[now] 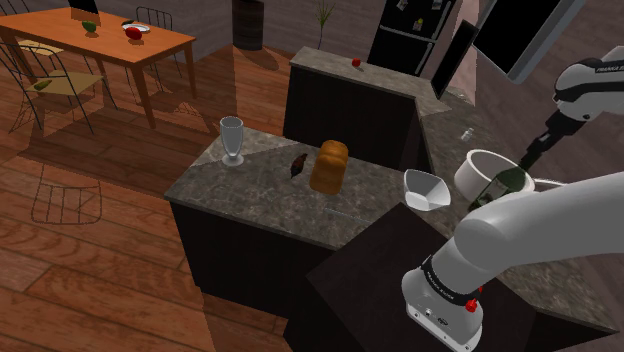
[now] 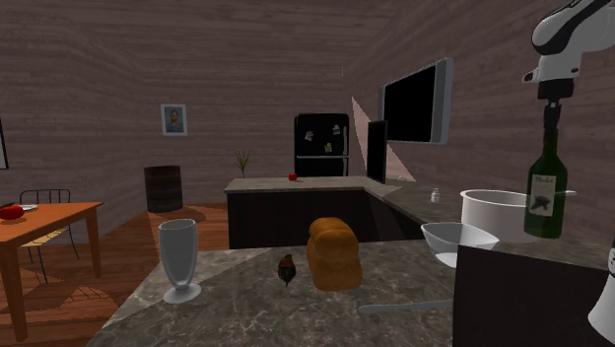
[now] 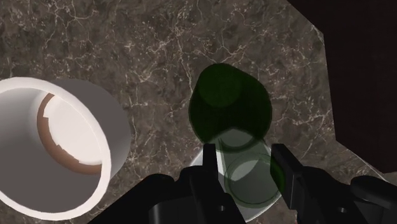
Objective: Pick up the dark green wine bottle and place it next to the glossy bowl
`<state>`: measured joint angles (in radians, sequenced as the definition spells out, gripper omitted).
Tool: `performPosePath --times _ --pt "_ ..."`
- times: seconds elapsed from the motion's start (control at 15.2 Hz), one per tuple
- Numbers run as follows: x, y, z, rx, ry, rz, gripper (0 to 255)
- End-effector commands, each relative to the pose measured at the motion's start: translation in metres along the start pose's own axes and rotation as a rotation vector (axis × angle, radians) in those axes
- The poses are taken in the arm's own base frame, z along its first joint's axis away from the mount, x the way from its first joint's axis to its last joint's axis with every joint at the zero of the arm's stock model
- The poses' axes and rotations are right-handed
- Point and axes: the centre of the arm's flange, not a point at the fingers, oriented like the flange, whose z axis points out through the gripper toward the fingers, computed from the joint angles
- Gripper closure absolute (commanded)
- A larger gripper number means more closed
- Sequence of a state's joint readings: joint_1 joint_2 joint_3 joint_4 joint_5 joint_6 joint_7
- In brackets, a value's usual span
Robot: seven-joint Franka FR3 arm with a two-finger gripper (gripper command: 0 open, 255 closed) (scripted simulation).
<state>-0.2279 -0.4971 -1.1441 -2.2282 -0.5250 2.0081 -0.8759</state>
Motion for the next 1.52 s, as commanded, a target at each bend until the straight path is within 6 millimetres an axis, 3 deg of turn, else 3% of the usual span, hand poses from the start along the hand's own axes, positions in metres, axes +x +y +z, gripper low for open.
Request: performPosePath --times 0.0,1.45 --pt "0.000 -0.001 0.011 -0.001 0.001 0.000 255" --pt "0.000 -0.007 0.127 -0.001 0.001 0.000 255"
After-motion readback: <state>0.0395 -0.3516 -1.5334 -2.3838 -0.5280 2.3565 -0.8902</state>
